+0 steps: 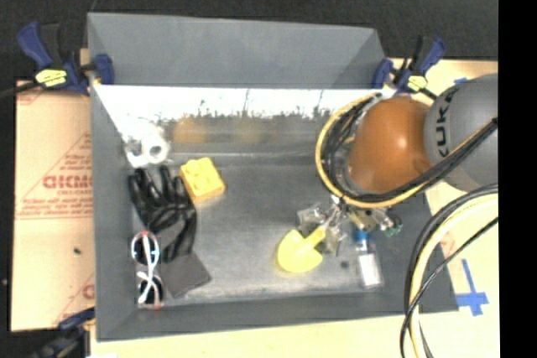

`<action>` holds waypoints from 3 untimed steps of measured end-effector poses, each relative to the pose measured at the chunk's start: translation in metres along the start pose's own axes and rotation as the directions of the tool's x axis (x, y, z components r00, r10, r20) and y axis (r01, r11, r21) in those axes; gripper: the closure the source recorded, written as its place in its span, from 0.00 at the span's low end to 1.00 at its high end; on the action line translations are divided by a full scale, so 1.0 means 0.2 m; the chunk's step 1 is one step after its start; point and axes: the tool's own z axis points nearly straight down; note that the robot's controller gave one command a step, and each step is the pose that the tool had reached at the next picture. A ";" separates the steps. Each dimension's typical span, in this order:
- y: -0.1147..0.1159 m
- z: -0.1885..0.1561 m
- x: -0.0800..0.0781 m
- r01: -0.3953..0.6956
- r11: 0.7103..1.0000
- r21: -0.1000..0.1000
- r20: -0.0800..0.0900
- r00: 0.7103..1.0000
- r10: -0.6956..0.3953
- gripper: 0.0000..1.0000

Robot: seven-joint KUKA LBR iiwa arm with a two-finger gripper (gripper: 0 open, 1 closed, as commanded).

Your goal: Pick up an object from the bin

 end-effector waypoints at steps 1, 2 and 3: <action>0.00 0.00 0.00 0.000 1.000 0.000 0.000 1.000 0.000 1.00; 0.00 -0.01 0.00 0.000 1.000 0.000 0.000 1.000 0.000 1.00; 0.01 -0.09 0.01 0.000 1.000 -0.004 -0.007 1.000 0.000 1.00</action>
Offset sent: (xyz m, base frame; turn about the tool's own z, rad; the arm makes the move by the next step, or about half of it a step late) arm 0.0002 -0.0001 0.0182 -0.0001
